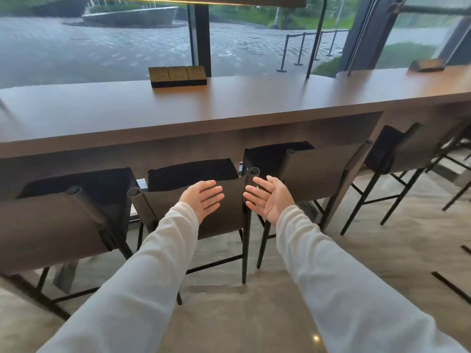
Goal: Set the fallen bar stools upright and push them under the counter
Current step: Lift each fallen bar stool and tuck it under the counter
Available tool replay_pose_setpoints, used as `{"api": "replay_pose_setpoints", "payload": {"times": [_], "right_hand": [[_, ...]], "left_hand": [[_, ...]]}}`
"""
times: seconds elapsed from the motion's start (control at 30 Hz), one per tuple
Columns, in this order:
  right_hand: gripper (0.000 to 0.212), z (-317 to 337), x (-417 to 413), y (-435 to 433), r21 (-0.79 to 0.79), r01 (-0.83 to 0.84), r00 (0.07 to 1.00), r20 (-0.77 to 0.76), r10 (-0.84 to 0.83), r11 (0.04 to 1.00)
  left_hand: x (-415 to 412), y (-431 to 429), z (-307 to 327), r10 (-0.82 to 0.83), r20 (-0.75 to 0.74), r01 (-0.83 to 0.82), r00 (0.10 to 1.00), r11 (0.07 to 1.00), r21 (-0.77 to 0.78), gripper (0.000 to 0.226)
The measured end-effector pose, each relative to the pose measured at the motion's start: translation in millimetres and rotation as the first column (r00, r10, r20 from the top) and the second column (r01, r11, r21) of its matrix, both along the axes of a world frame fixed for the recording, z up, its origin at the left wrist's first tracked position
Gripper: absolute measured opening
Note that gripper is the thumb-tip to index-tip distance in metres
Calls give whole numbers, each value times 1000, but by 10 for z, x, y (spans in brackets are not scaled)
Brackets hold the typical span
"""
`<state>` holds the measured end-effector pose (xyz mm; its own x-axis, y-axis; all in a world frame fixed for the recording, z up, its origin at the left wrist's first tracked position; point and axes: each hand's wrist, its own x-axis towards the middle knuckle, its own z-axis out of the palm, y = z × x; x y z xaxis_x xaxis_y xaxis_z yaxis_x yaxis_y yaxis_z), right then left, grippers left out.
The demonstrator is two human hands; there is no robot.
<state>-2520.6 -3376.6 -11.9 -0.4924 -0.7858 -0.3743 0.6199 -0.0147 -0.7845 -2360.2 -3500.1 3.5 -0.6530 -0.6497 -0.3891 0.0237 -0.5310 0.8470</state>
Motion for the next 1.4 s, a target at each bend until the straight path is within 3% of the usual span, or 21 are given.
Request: {"api": "replay_pose_setpoints", "payload": {"times": [0.2, 0.43, 0.8, 1.0, 1.4], "right_hand": [[38, 2, -165, 841, 7, 120, 993, -13, -120, 993], [31, -19, -478, 2036, 102, 349, 935, -112, -338, 932], [22, 37, -858, 4523, 198, 565, 821, -229, -523, 801], [23, 35, -1004, 5895, 227, 688, 723, -290, -627, 689], [22, -116, -1571, 7978, 254, 897, 428, -297, -853, 362]], "left_hand": [[-267, 579, 85, -197, 10, 197, 980, 980, -23, 31], [-907, 1499, 83, -277, 75, 286, 958, 947, -149, 31], [-1908, 3755, 39, -529, 78, 534, 845, 830, -160, 29], [-2412, 5038, -25, -648, 80, 652, 758, 745, -139, 26], [-3675, 7150, -61, -859, 140, 866, 492, 467, -175, 23]]}}
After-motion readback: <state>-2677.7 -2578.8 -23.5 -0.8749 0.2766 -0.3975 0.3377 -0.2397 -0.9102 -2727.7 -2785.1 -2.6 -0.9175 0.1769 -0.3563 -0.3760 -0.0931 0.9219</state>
